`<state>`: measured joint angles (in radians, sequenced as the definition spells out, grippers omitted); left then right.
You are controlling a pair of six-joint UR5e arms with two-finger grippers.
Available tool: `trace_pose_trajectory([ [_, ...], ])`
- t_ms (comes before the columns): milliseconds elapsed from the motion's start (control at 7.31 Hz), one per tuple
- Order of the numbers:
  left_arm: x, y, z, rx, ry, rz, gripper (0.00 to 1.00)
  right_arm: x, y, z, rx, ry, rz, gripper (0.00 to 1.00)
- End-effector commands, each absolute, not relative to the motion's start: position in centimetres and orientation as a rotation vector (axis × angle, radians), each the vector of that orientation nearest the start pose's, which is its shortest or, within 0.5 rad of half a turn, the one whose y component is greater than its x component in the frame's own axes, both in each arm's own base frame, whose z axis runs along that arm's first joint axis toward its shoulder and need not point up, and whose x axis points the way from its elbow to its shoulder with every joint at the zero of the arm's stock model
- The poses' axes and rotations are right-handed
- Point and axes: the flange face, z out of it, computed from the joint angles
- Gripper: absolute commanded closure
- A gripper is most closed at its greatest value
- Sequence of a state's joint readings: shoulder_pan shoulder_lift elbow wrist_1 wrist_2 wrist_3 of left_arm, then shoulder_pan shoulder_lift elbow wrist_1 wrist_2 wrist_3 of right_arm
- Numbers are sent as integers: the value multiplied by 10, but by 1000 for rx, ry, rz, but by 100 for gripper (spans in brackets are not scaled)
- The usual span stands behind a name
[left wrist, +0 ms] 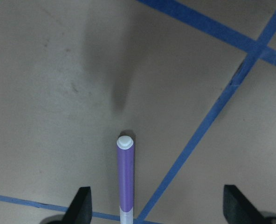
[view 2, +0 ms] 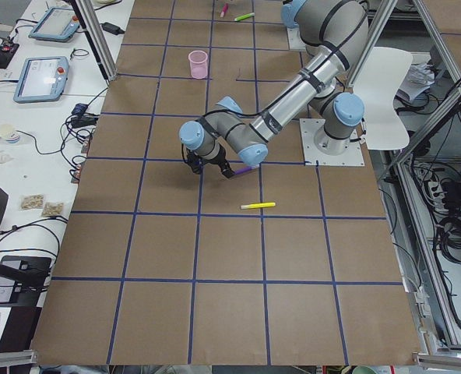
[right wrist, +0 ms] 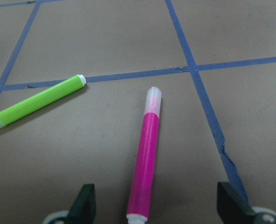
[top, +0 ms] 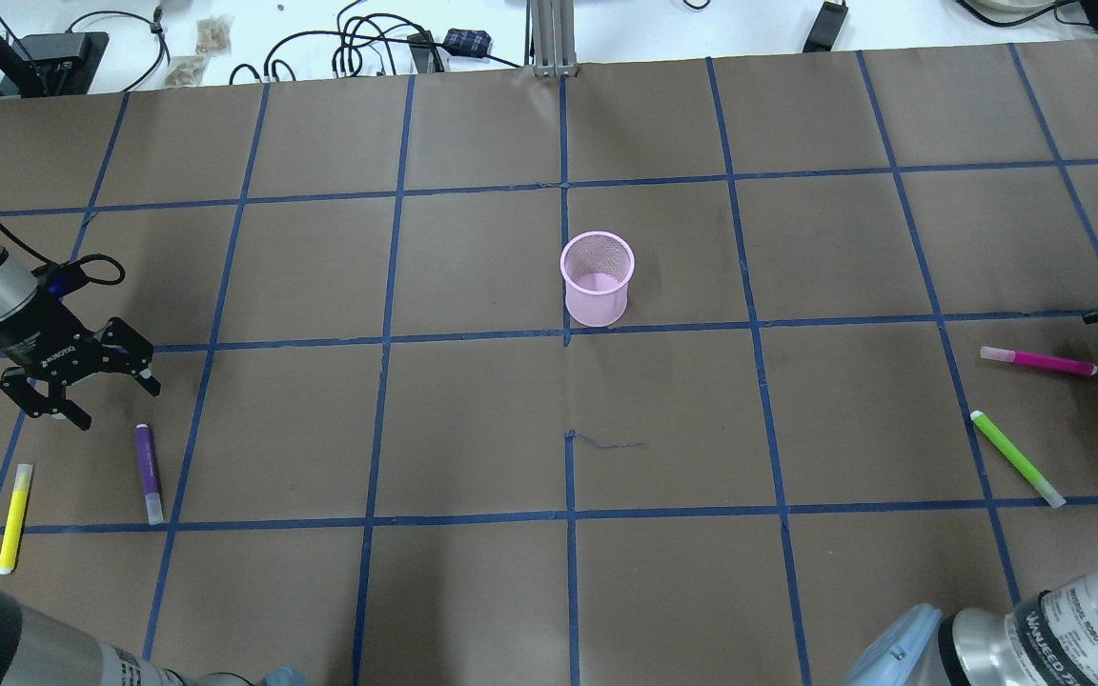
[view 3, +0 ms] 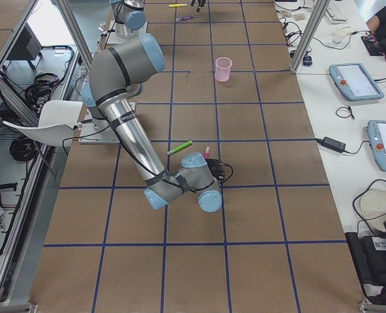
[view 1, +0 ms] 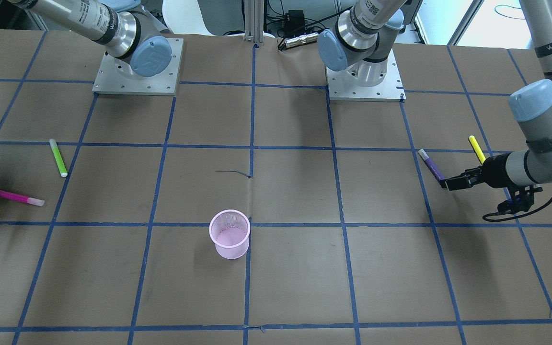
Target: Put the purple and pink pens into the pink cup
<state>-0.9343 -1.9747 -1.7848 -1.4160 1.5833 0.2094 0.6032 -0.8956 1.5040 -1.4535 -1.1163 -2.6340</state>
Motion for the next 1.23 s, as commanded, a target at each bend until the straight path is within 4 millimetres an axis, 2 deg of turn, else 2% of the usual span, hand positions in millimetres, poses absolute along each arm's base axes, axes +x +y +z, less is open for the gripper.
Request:
trace_pose_trajectory([
  [0, 217, -501, 173, -740, 3169, 760, 1, -391, -486, 125, -1680, 1746, -779, 9],
  [137, 216, -498, 171, -743, 3169, 792, 6, -389, -485, 122, -1683, 1737, -780, 12],
  [274, 215, -497, 168, -758, 3165, 812, 15, -387, -484, 120, -1677, 1734, -781, 20],
  [410, 210, -497, 156, -788, 3199, 850, 24, -388, -484, 119, -1684, 1737, -780, 33],
  [821, 211, -499, 147, -783, 3200, 858, 24, -388, -484, 120, -1766, 1682, -813, 84],
  [957, 212, -498, 149, -783, 3196, 857, 25, -388, -484, 120, -1785, 1667, -822, 93],
  [1094, 211, -497, 148, -769, 3198, 864, 40, -389, -485, 125, -1793, 1671, -819, 100],
])
